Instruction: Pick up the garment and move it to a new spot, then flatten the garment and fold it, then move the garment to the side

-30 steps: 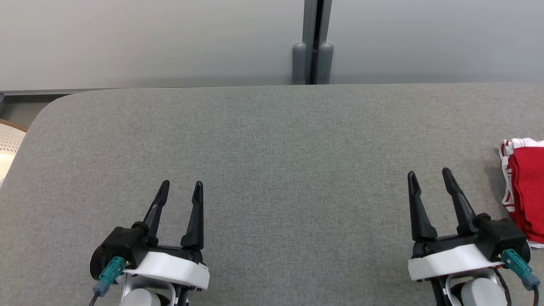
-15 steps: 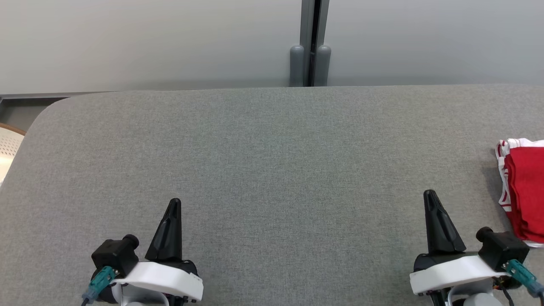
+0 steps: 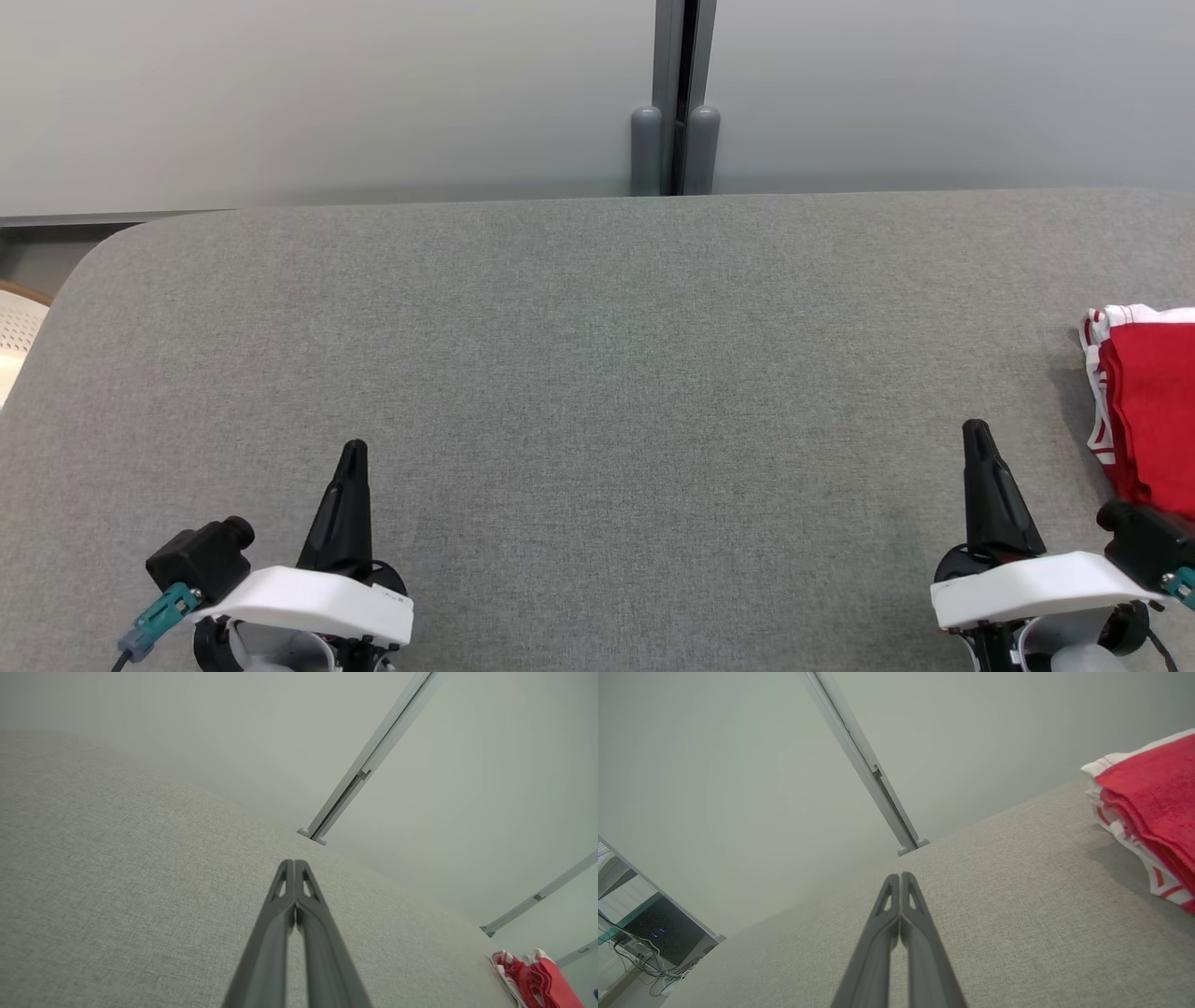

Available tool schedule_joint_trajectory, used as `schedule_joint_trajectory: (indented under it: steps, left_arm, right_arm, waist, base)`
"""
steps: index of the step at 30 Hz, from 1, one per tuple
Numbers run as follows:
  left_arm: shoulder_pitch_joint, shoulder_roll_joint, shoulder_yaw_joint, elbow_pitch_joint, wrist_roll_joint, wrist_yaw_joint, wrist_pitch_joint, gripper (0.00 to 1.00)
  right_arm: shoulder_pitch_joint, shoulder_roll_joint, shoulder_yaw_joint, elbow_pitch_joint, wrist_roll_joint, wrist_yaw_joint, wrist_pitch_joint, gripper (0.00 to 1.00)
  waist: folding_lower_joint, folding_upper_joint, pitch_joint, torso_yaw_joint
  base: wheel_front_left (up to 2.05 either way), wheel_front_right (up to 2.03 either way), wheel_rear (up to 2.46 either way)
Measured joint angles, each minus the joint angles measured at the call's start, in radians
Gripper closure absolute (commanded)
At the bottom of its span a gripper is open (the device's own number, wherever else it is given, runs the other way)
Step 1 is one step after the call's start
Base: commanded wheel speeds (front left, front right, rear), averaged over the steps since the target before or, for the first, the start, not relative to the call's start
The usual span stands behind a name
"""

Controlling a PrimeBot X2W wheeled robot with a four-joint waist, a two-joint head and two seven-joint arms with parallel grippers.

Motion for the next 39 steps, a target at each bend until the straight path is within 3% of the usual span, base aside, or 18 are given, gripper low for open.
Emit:
schedule_joint_trajectory:
  steps: [39]
  left_arm:
    - [-0.010, 0.015, 0.094, 0.001, -0.460, -0.041, 0.118, 1.00]
  right_arm:
    - [-0.005, -0.012, -0.063, -0.002, 0.517, 0.000, 0.121, 1.00]
  waist:
    - [0.0000, 0.0000, -0.023, -0.020]
  base:
    - [0.00, 0.00, 0.00]
